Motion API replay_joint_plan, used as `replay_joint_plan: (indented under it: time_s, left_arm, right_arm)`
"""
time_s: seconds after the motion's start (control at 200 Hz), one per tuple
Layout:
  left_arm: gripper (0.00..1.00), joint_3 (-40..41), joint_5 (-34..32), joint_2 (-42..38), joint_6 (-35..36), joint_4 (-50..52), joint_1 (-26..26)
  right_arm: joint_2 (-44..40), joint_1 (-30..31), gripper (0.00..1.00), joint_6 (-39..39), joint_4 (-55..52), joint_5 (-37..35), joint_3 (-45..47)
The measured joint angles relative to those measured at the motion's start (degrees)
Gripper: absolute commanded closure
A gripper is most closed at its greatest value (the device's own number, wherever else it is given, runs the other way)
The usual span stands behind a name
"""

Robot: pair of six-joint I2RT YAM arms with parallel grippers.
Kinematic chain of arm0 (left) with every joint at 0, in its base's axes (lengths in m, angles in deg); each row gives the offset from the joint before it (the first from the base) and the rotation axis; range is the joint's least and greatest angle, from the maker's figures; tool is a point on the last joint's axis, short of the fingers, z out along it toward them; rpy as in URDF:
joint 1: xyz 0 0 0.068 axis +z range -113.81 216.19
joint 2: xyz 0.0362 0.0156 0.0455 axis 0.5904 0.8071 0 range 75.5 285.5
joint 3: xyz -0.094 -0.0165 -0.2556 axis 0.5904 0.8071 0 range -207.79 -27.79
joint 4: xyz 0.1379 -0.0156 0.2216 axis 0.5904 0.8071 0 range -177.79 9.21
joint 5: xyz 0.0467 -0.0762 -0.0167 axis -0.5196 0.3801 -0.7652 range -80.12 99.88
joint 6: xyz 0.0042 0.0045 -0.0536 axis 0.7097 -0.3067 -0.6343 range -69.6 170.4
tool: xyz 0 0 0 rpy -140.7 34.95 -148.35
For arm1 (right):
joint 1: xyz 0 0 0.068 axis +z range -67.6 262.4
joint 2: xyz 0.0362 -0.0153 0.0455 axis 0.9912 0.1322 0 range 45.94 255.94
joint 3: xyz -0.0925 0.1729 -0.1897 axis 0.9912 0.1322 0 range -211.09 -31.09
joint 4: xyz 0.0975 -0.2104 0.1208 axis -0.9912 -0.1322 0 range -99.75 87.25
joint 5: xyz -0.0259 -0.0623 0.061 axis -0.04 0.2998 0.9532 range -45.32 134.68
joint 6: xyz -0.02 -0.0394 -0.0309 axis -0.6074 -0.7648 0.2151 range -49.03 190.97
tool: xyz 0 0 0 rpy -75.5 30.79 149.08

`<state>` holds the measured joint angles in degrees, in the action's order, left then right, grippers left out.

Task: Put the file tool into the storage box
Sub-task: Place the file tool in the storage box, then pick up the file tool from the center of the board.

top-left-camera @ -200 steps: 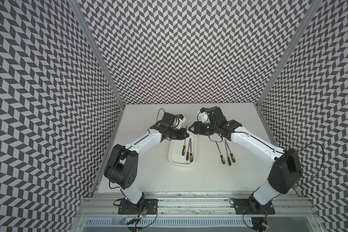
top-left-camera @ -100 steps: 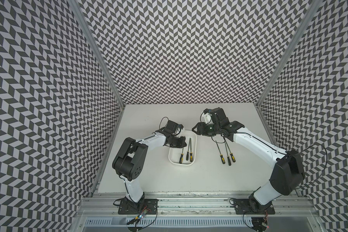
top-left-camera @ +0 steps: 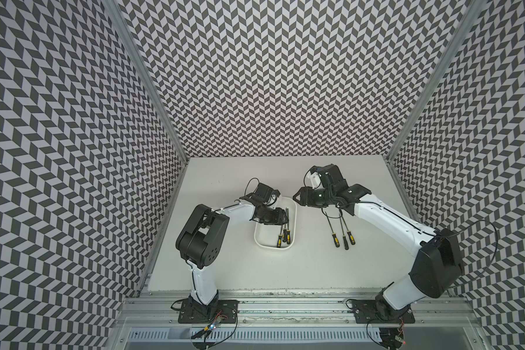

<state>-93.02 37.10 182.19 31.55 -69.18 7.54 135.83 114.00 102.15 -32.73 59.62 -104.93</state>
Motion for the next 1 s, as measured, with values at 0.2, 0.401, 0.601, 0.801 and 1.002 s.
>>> replay_joint_plan:
  time_s: [0.2, 0.401, 0.601, 0.801, 1.002]
  left_arm:
    - [0.42, -3.8, -1.9, -5.2, 0.0, 1.7, 0.0]
    - [0.41, -6.3, -3.7, -11.1, 0.2, 1.5, 0.4]
    - [0.41, -5.8, -3.6, -11.5, 0.1, 1.6, 1.0]
    - [0.41, -4.7, -3.6, -11.5, -0.1, 1.6, 1.4]
    - [0.41, -4.6, -3.6, -11.5, -0.1, 1.6, 1.8]
  right_arm:
    - [-1.1, -2.6, 0.48, -0.5, -3.7, -7.8, 6.9]
    - [1.4, -3.5, 0.49, -1.7, -6.1, -13.1, 11.9]
    - [5.9, -3.5, 0.49, -3.5, -7.4, -18.1, 12.5]
    - [6.1, -3.5, 0.5, -4.7, -8.2, -22.7, 15.0]
    - [5.4, -3.5, 0.5, -4.6, -8.6, -24.0, 19.8]
